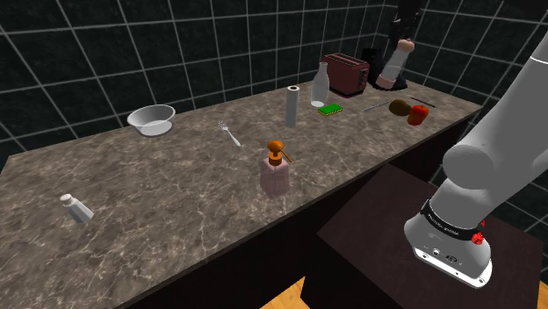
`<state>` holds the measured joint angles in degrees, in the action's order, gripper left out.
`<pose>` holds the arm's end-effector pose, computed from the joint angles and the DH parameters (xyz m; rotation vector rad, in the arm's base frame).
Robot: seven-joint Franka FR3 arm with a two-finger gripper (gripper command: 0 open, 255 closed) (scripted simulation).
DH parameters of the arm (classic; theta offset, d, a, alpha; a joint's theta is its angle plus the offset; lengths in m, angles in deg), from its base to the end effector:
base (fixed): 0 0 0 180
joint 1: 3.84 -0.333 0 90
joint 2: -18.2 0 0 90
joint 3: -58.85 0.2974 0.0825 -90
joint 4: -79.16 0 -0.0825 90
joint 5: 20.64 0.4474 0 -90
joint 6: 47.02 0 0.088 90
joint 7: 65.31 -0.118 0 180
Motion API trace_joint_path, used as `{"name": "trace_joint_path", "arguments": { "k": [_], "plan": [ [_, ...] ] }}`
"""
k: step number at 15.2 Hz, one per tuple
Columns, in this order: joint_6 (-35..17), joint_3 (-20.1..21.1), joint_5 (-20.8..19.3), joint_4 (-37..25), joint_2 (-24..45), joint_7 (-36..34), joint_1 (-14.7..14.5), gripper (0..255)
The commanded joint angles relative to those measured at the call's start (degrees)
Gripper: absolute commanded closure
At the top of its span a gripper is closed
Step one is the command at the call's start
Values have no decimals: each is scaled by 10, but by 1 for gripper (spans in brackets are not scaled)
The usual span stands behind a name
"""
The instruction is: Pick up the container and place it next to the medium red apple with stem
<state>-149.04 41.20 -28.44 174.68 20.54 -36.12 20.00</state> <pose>0.4763 -0.4352 0.5383 2.9654 -0.2834 -0.0360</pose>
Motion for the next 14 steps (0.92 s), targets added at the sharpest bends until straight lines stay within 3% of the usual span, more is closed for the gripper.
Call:
{"name": "trace_joint_path", "arguments": {
  "k": [1, 14],
  "plan": [
    [-3, -13, 5, -7, 7, 29, 14, 255],
    [-9, -89, 64, -97, 87, 219, 124, 255]
  ]
}}
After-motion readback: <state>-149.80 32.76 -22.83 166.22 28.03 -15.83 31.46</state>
